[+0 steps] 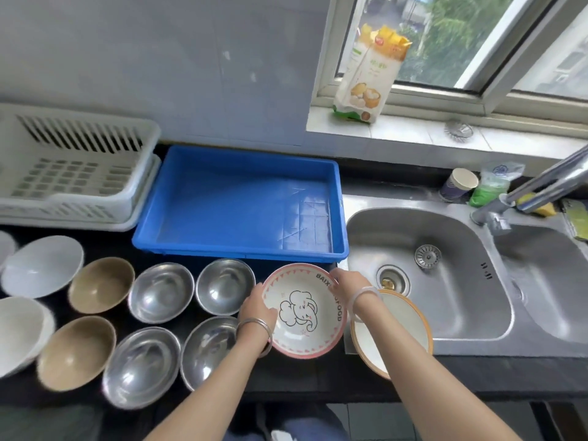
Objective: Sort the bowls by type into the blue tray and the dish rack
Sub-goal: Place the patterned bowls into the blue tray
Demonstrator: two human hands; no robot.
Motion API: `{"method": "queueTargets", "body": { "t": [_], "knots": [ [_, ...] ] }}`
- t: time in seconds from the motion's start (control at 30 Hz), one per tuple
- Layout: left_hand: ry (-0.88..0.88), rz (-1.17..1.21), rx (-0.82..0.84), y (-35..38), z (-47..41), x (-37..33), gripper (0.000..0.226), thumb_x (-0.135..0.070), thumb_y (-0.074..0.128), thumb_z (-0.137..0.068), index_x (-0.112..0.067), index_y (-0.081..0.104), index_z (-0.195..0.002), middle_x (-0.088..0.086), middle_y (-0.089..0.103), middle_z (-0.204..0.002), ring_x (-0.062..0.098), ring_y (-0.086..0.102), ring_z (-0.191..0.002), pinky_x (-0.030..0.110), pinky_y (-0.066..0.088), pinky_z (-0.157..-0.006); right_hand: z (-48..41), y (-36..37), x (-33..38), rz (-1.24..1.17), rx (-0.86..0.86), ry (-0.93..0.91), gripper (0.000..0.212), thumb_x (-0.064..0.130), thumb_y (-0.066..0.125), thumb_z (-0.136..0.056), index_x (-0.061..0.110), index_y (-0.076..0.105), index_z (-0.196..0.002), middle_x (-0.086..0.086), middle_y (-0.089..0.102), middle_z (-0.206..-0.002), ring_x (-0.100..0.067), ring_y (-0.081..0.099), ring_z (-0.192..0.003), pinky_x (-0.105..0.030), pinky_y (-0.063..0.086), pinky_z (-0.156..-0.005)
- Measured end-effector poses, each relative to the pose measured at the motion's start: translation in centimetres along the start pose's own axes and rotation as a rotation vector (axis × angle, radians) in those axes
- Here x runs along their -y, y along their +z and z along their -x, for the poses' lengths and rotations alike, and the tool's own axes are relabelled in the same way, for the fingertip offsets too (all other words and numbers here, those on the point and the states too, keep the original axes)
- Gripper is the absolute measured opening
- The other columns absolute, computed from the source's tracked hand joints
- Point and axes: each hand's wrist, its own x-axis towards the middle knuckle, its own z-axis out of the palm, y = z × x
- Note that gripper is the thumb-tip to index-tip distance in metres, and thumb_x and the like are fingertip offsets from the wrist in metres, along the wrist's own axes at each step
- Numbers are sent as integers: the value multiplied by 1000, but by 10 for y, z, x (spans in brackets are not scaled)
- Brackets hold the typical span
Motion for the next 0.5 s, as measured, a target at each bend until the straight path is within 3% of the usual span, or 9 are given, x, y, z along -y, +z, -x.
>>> {"method": "queueTargets", "body": {
  "t": [0.17,0.3,0.5],
  "knots": [
    [-53,99,-80,-1,-4,3,40,7,37,-81,-18,59,-105,6,66,-103,25,58,-89,34,51,-77,-9,0,0,25,4,-17,24,23,43,-92,17,63,-104,-6,66,-95,-23,58,-81,-30,42,-68],
    [-71,175,-94,-5,-6,8,38,8,43,-82,-14,61,-105,6,69,-101,25,63,-90,37,55,-77,-8,0,-4,0,-3,-52,21,23,48,-91,19,66,-102,-1,59,-82,-20,56,-76,-28,41,-67],
    [-63,270,-172,-24,-5,2,27,0,51,-83,-17,65,-99,-1,71,-93,8,59,-71,23,49,-61,-4,-18,-3,-69,-61,-135,19,25,53,-88,14,69,-91,-6,68,-85,-22,58,-74,-27,42,-62]
  ]
}}
